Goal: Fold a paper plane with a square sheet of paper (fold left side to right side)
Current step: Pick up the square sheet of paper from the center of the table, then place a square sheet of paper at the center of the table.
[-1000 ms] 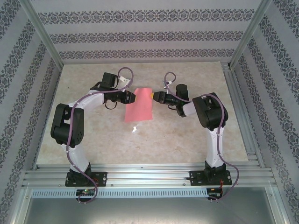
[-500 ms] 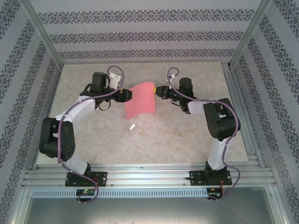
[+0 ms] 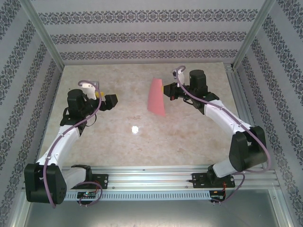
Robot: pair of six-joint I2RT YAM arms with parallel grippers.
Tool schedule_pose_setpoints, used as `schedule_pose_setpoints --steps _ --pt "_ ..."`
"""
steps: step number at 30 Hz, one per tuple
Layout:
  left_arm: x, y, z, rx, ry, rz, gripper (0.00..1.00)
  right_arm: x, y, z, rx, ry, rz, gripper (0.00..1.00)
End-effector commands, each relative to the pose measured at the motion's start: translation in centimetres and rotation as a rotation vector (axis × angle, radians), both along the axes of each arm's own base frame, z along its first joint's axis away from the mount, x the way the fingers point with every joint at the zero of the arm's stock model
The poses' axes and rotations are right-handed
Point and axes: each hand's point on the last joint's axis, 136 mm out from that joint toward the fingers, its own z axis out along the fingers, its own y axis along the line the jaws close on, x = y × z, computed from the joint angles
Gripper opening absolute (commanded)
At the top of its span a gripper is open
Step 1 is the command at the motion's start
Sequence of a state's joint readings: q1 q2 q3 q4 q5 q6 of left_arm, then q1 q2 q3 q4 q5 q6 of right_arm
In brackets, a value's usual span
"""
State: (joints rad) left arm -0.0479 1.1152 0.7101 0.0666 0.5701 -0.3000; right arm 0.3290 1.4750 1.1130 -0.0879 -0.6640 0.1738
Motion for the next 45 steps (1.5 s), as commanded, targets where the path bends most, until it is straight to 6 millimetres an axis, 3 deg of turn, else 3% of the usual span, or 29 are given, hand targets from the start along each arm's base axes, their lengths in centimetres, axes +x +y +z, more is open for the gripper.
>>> schedule_pose_setpoints --steps 1,7,14,19,28,35,37,41,45 --pt "-1.4 -1.8 1.5 -0.089 -0.092 -0.119 1.0 -2.3 -0.8 0.7 -0.138 -0.037 0.041 0.0" --pt "-3.6 -3.9 2.5 -0.14 -0.165 -0.274 1.0 -5.8 -0.4 5.1 -0.157 -0.111 0.128 0.0" --pt "-6.5 -7.0 4.5 -0.084 -0.314 -0.426 1.0 -9.6 0.5 9.7 -0.153 -0.227 0.219 0.0" --pt "-7.4 -8.5 5.1 -0.044 -0.39 -0.49 1.0 -12.3 1.2 12.7 -0.125 -0.309 0.28 0.0" --pt "-7.5 -11.1 5.6 -0.022 -0.401 -0.624 1.0 -15.9 1.5 15.9 -0.083 -0.405 0.368 0.0" --pt "-8.4 -13.4 5.8 -0.055 -0.34 -0.794 0.97 -17.2 1.1 17.3 -0.049 -0.463 0.372 0.0" --pt "-8.9 -13.8 5.9 -0.062 -0.327 -0.837 0.92 -17.1 0.9 17.2 -0.053 -0.464 0.365 0.0" --pt "-9.9 -14.1 6.4 -0.077 -0.323 -0.901 0.71 -16.6 0.5 16.7 -0.064 -0.455 0.34 0.0" --pt "-10.1 -14.1 6.7 -0.065 -0.329 -0.906 0.39 -15.4 -0.2 16.2 -0.064 -0.437 0.287 0.0"
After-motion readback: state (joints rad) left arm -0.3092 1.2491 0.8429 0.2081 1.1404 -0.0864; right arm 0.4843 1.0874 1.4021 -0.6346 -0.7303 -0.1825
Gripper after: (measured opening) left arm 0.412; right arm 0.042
